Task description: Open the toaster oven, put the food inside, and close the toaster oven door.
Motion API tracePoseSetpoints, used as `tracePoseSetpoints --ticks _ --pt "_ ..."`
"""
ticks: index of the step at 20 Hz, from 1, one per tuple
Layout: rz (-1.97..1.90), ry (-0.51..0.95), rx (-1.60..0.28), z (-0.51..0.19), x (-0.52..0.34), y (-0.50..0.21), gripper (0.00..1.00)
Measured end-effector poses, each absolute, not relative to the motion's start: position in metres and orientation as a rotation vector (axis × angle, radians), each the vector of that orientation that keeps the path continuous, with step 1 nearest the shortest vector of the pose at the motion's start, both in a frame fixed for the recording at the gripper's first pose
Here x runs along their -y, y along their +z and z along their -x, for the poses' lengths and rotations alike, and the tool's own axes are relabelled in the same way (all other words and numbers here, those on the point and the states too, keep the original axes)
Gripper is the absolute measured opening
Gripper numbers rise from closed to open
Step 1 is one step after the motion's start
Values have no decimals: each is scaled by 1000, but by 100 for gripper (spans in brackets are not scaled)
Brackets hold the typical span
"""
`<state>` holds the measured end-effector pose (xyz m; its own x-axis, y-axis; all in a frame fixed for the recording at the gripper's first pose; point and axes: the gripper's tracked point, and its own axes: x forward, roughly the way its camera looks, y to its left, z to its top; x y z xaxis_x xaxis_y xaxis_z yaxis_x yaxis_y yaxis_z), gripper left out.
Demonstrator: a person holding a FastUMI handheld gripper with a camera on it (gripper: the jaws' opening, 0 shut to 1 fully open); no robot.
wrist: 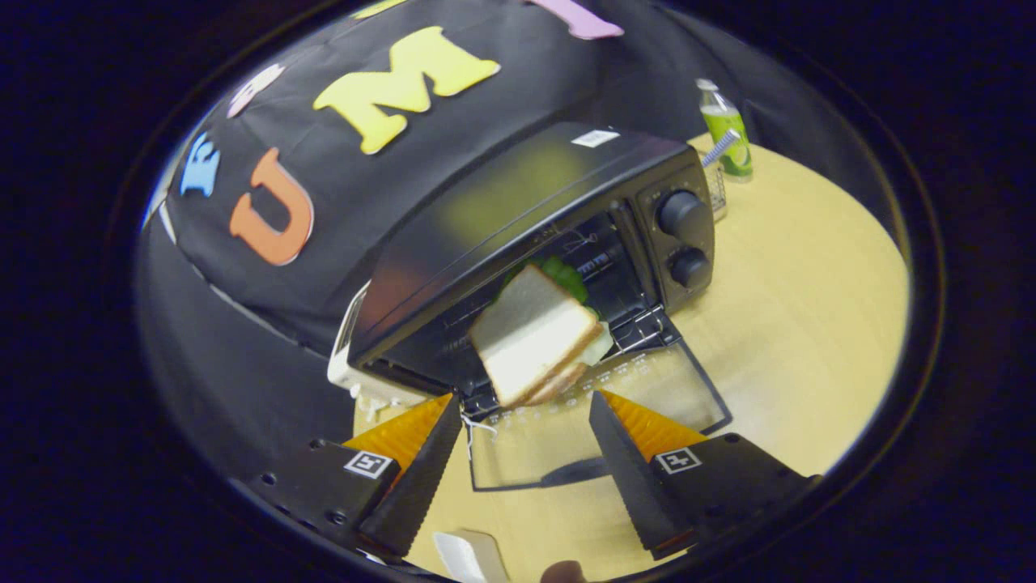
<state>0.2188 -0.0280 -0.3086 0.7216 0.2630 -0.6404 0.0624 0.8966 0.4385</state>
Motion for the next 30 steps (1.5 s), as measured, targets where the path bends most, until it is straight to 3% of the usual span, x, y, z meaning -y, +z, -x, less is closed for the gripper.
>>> tracePoseSetpoints --ticks 4,10,19,30 --pt "-207 170 -748 -171 30 -315 100" --pt "-125 140 -824 -136 30 -376 100" --pt "-67 70 -835 -161 31 -440 100" --pt "-28 32 -741 -169 32 -413 100"
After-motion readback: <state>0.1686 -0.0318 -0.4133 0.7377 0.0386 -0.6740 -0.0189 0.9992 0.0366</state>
